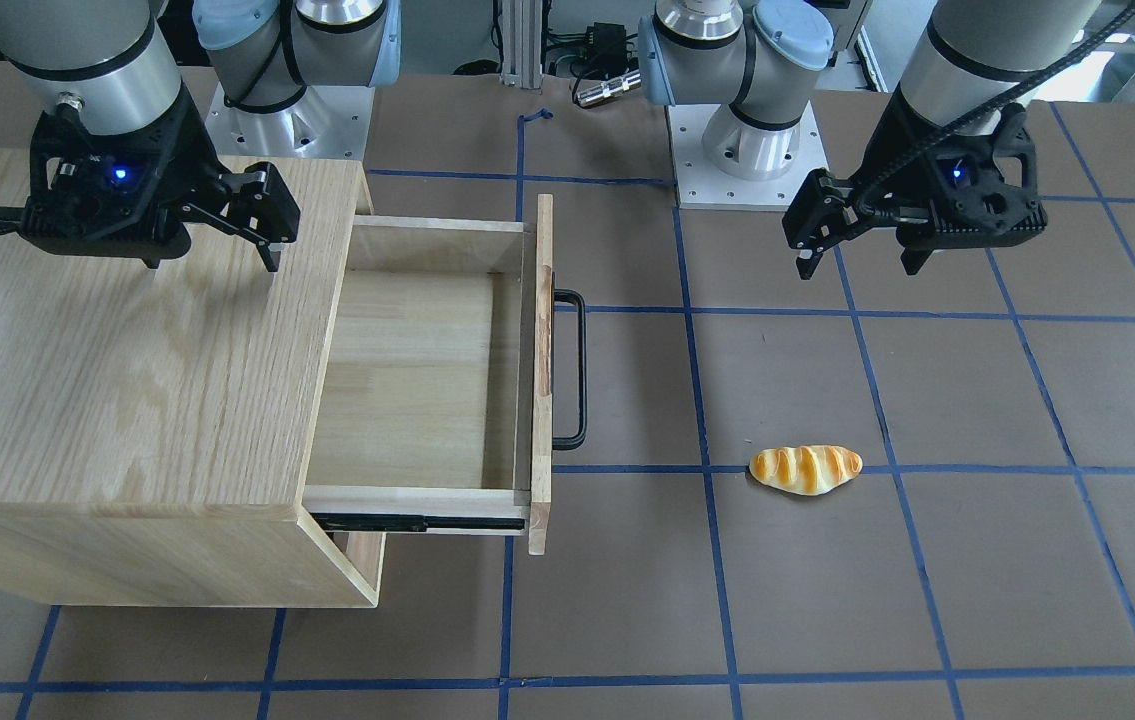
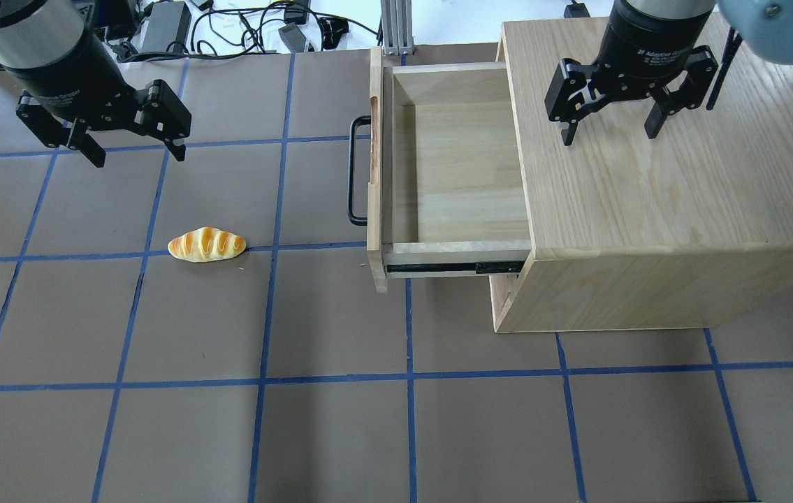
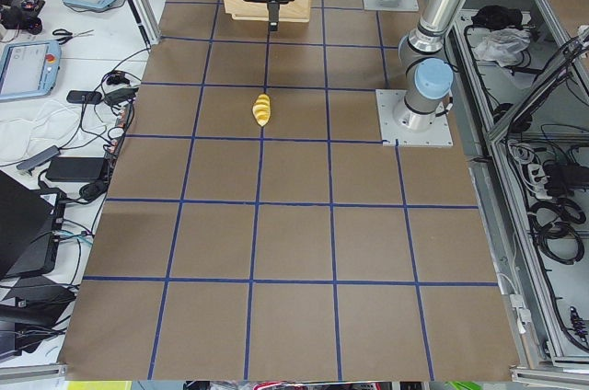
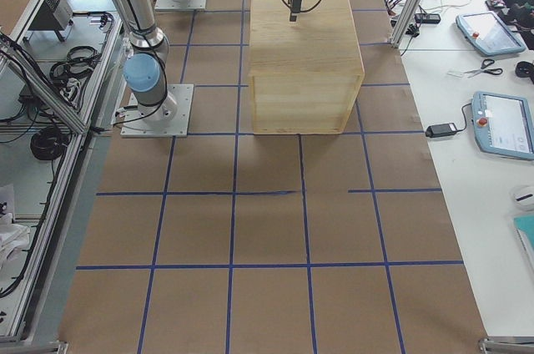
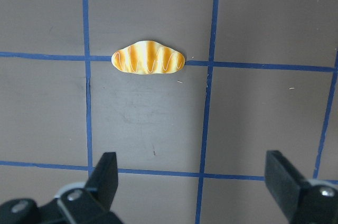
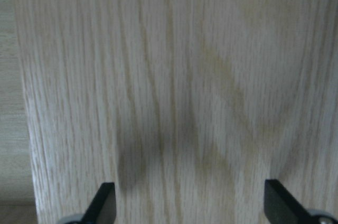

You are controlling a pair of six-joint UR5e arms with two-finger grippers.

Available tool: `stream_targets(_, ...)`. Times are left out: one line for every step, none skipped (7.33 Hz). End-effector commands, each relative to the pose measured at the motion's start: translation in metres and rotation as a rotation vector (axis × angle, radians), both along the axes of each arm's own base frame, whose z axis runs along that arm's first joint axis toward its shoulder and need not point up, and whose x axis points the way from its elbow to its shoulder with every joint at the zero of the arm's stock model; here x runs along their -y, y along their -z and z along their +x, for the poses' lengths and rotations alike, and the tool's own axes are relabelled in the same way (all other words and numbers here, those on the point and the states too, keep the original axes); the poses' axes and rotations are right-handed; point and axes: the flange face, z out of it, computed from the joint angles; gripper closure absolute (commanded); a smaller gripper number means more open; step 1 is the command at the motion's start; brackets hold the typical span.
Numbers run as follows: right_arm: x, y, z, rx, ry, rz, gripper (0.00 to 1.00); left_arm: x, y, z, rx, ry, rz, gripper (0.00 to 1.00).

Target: Open upper drawer

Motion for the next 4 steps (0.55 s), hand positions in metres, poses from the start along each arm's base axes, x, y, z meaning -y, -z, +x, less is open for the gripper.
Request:
stream_targets(0.0000, 0.0000, 0.0000, 0.000, 0.000, 0.000, 0.00, -0.0021, 0.0017, -0.0143, -0.002, 0.025, 0.003, 0.00)
stream_targets(-0.0001, 0.0007, 0.0000, 0.000, 0.000, 0.001, 0.00, -0.0040, 0.0025, -0.0218, -0.001, 0.038, 0.005, 0.00)
stream_targets(0.0000, 0.0000, 0.0000, 0.000, 0.000, 0.000, 0.00, -0.0047, 0.0017, -0.0225, 0.001, 0.040, 0.003, 0.00)
stream_targets(-0.0001, 0.0007, 0.0000, 0.000, 0.000, 0.001, 0.00, -0.0058, 0.0010, -0.0225, 0.001, 0.040, 0.002, 0.00)
